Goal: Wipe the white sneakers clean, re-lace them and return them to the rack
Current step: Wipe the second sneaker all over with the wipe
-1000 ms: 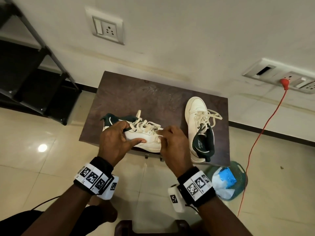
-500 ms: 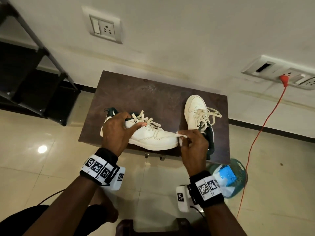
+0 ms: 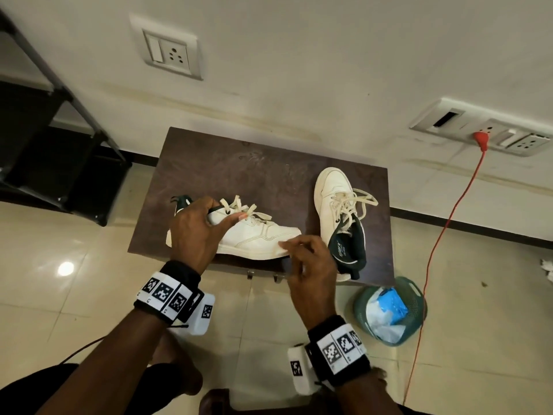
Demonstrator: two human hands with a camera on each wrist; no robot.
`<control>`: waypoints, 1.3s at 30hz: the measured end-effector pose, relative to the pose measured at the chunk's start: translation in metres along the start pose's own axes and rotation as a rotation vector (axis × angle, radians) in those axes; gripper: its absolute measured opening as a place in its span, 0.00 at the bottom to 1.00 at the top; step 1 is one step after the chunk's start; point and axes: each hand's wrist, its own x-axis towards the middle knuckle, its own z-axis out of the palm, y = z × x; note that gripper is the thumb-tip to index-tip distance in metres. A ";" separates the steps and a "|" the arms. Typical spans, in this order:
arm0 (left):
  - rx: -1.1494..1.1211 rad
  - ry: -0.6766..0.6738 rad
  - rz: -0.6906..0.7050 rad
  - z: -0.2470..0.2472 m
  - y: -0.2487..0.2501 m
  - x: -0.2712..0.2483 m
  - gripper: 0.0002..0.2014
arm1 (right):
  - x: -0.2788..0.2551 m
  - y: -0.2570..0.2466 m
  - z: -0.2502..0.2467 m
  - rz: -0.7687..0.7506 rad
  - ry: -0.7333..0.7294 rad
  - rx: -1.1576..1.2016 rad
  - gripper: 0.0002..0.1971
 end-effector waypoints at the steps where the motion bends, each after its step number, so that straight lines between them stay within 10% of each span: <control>1: 0.004 0.001 -0.004 -0.002 0.000 -0.001 0.22 | 0.004 0.007 -0.001 0.082 0.048 0.068 0.21; 4: 0.006 0.000 -0.015 -0.002 0.003 -0.001 0.24 | 0.022 0.019 -0.008 0.271 0.133 0.145 0.21; 23: -0.052 0.011 0.002 -0.006 0.007 -0.003 0.23 | 0.009 0.011 0.009 0.345 0.218 0.065 0.17; 31: -0.032 -0.097 0.143 -0.012 -0.010 0.008 0.32 | -0.025 0.005 0.031 0.427 0.128 0.127 0.16; 39: -0.025 -0.115 -0.036 -0.002 -0.007 -0.025 0.51 | -0.028 0.005 0.031 0.422 0.105 0.229 0.14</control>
